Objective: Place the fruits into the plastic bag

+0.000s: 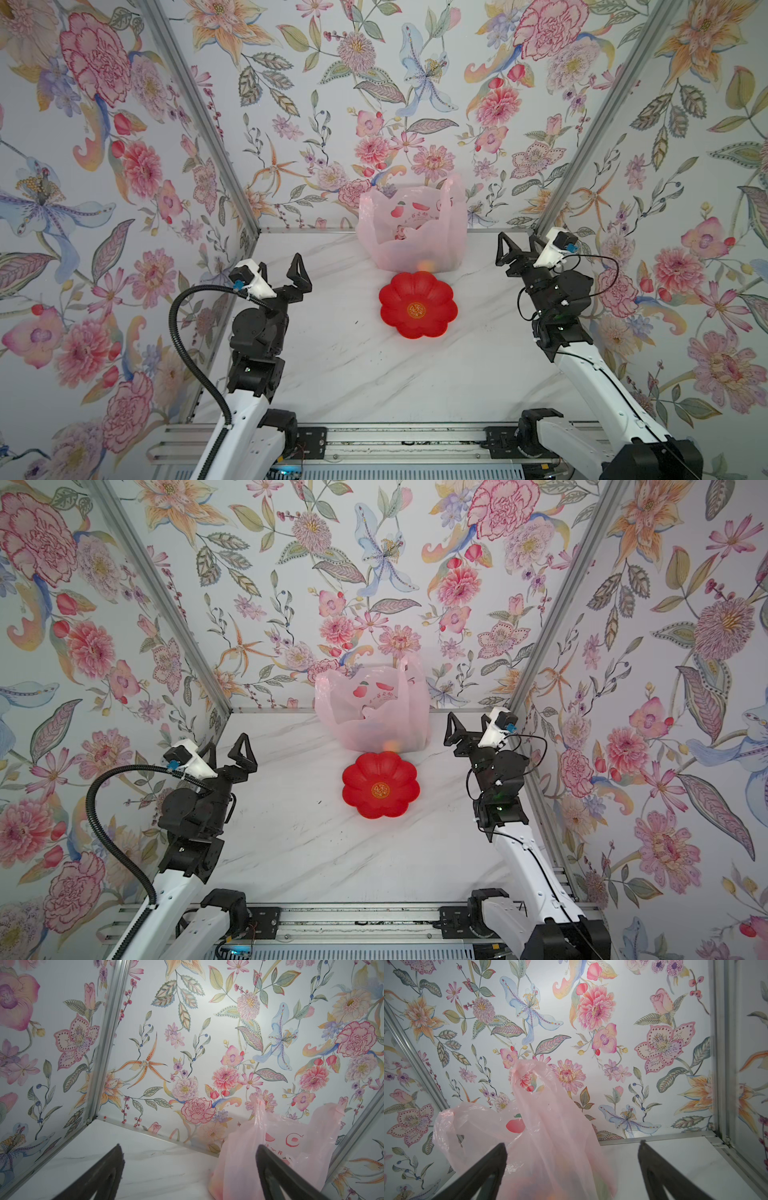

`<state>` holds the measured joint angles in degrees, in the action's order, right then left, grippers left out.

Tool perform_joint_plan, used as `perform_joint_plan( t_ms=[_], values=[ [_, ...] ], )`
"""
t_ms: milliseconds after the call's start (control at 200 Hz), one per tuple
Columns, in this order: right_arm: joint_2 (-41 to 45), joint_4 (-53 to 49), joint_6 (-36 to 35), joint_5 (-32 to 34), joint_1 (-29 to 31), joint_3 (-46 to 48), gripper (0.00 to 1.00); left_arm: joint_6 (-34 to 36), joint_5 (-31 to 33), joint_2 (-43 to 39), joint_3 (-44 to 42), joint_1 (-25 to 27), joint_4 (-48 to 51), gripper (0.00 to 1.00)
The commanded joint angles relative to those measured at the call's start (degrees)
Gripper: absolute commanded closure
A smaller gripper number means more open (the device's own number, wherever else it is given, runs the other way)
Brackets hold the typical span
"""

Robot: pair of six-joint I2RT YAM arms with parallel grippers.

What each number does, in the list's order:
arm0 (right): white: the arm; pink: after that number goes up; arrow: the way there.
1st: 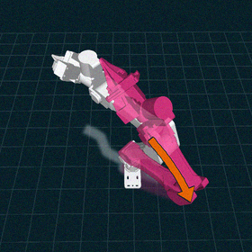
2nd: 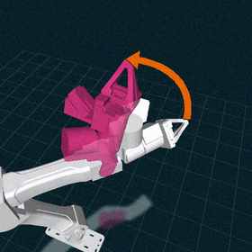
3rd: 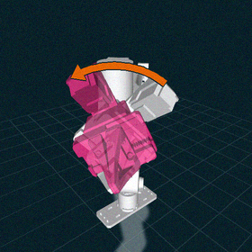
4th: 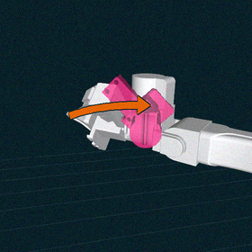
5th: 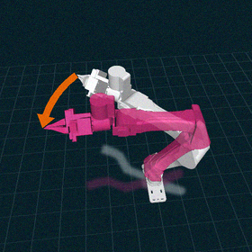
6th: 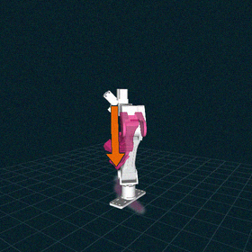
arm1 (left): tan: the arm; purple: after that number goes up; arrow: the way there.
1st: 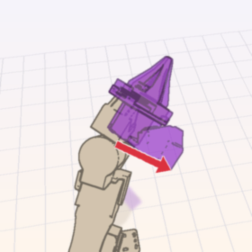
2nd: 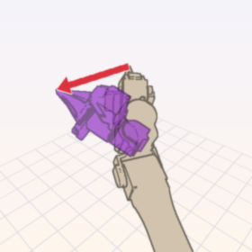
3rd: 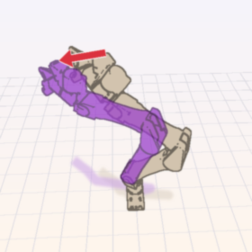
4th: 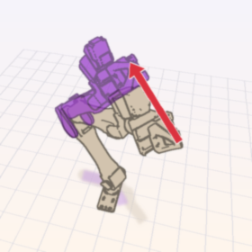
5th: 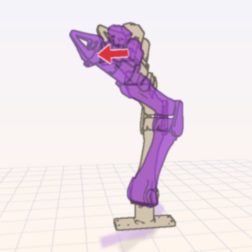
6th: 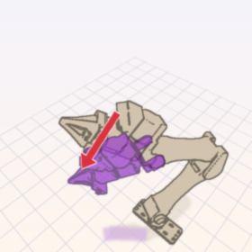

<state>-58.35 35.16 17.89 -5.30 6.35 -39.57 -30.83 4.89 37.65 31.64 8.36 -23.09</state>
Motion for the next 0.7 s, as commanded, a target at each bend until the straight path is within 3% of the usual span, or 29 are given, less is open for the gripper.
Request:
perform_joint_plan(
  t_ms=[0, 215, 696],
  values=[
    [0.24, 5.72, -4.09, 1.63, 0.35, 1.20, 0.01, 0.49, 3.50, -2.10, -1.68, -0.46, -0.63, 0.01],
    [0.86, 3.48, -5.65, 4.40, -0.01, 5.24, 0.01, 0.54, 6.78, -4.33, -4.51, -0.40, 3.61, 0.01],
    [1.30, 2.90, -5.93, 7.68, -4.36, 15.87, 0.01, -4.01, 6.10, -5.48, -10.05, -0.45, 4.37, 0.01]
  ],
)
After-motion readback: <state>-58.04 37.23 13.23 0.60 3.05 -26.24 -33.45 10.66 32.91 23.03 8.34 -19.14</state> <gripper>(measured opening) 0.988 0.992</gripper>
